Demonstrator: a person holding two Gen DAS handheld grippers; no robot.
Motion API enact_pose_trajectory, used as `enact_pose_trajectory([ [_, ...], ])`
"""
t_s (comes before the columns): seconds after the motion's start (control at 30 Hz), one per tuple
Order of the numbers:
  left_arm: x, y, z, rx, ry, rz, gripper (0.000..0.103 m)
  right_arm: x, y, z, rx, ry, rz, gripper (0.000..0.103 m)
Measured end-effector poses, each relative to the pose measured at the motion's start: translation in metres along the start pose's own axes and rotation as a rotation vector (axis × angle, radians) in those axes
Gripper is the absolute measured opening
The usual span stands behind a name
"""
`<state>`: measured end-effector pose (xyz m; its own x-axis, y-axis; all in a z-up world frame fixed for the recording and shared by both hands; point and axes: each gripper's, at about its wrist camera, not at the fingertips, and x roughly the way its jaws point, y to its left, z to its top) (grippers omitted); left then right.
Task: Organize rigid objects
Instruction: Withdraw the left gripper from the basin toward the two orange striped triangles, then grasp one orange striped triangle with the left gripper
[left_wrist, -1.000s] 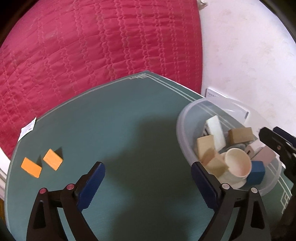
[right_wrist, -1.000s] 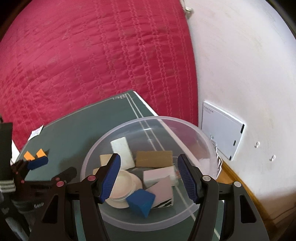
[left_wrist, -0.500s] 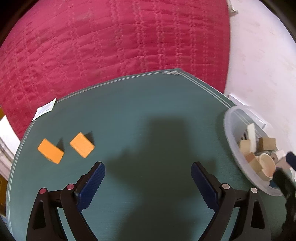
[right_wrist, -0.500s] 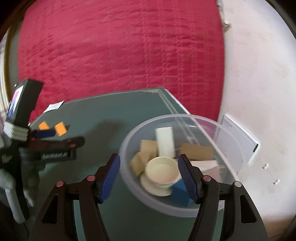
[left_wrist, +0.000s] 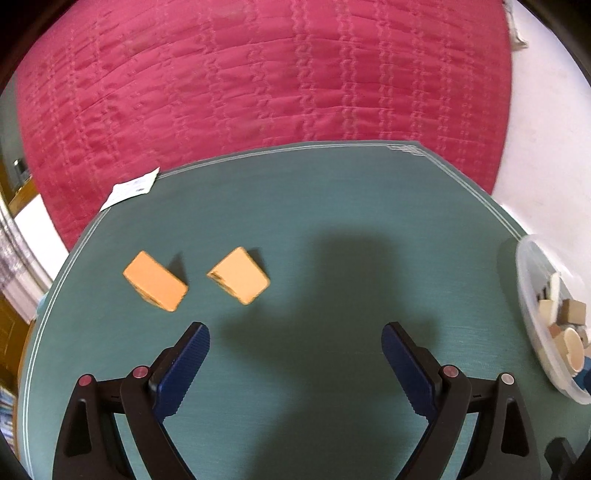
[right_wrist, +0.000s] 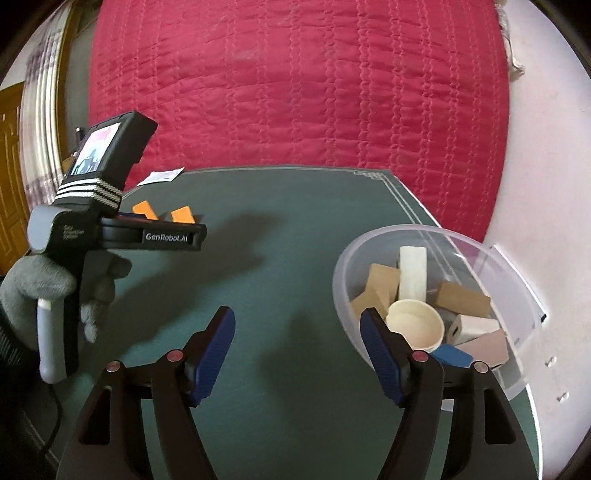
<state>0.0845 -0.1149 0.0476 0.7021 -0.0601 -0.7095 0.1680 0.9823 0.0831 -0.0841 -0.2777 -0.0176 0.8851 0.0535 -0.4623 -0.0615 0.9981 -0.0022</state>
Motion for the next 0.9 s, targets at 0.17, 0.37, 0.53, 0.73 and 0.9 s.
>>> enact_pose_trajectory([
  [0.17, 0.007, 0.021, 0.001, -0.049, 0.017, 0.039, 0.096, -0.001, 0.004, -0.001, -0.011, 0.004, 0.017, 0.071],
  [0.37, 0.014, 0.052, 0.005, -0.123, 0.029, 0.091, 0.096, -0.001, 0.009, 0.0, -0.025, 0.008, 0.034, 0.071],
  [0.53, 0.023, 0.075, 0.008, -0.172, 0.04, 0.146, 0.096, 0.0, 0.011, 0.0, -0.032, 0.013, 0.048, 0.071],
  [0.73, 0.041, 0.101, 0.016, -0.237, 0.072, 0.226, 0.096, 0.0, 0.013, -0.001, -0.037, 0.018, 0.061, 0.071],
  [0.9, 0.052, 0.113, 0.019, -0.262, 0.09, 0.269, 0.096, 0.001, 0.013, -0.002, -0.037, 0.022, 0.066, 0.071],
])
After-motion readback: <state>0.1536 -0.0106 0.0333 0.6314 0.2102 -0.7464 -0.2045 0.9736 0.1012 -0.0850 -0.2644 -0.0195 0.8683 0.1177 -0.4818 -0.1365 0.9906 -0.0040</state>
